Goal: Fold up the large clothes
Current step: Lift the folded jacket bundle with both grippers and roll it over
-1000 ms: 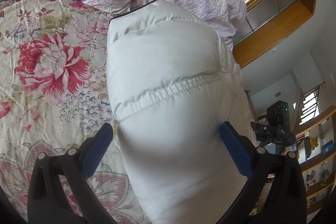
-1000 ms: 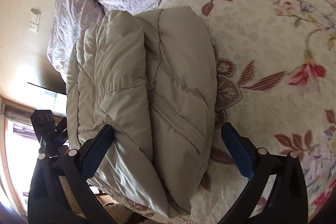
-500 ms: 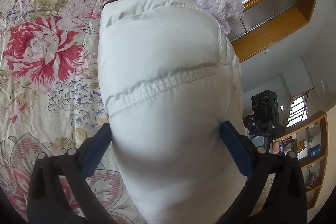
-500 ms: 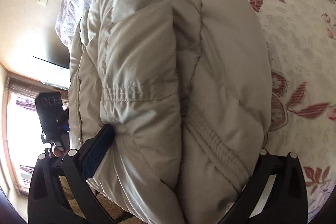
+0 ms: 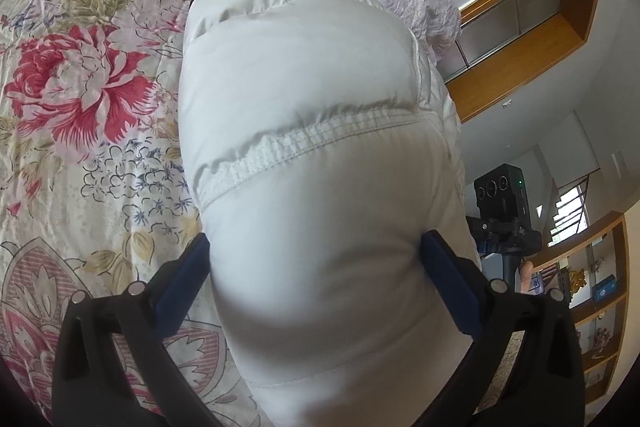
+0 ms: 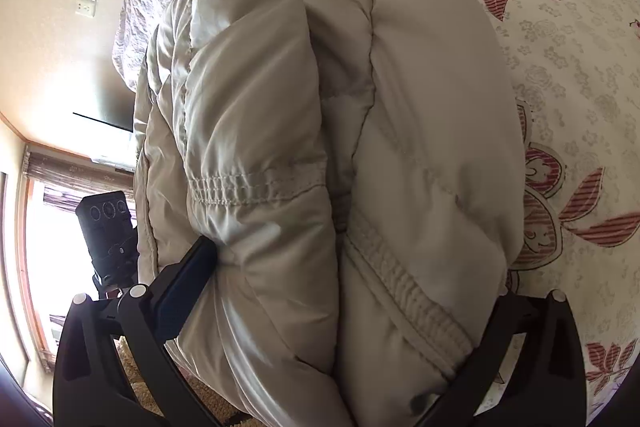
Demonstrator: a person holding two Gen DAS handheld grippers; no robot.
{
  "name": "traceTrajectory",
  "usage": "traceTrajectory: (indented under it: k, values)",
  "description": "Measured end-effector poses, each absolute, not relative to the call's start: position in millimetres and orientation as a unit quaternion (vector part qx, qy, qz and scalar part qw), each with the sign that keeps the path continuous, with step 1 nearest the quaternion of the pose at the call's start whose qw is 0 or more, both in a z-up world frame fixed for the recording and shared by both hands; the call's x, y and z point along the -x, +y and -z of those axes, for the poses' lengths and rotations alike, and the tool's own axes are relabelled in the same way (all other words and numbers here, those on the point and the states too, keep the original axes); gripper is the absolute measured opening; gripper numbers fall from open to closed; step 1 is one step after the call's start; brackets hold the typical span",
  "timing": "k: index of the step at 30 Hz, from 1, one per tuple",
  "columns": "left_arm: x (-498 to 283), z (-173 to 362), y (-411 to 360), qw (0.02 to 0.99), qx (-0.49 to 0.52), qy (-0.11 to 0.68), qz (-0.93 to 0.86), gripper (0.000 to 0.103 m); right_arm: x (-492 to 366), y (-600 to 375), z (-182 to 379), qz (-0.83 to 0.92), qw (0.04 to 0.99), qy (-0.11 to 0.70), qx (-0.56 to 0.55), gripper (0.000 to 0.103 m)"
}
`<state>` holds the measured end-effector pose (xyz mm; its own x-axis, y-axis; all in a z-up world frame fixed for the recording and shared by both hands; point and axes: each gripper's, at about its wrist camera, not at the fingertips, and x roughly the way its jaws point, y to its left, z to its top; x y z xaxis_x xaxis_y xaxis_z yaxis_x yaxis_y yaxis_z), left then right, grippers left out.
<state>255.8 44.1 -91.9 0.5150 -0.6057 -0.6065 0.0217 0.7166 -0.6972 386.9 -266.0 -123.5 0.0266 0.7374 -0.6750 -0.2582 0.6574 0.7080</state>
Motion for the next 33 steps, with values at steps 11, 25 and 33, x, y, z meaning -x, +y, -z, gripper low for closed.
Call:
traceTrajectory:
  k: [11, 25, 33]
  values:
    - [-253.4, 111.9, 55.2, 0.771, 0.386, 0.454, 0.224, 0.101, -392.4, -270.5, 139.2, -0.400, 0.682, 0.576, -0.208, 0.102]
    - [-244.0, 69.9, 61.7, 0.805, 0.358, 0.414, 0.229, 0.085, -370.2, -254.2, 132.2, -0.458, 0.687, 0.515, -0.230, 0.093]
    - [-267.1, 57.6, 117.6, 0.829, 0.373, 0.377, 0.177, 0.085, -402.7, -192.3, 109.1, -0.471, 0.697, 0.503, -0.199, 0.092]
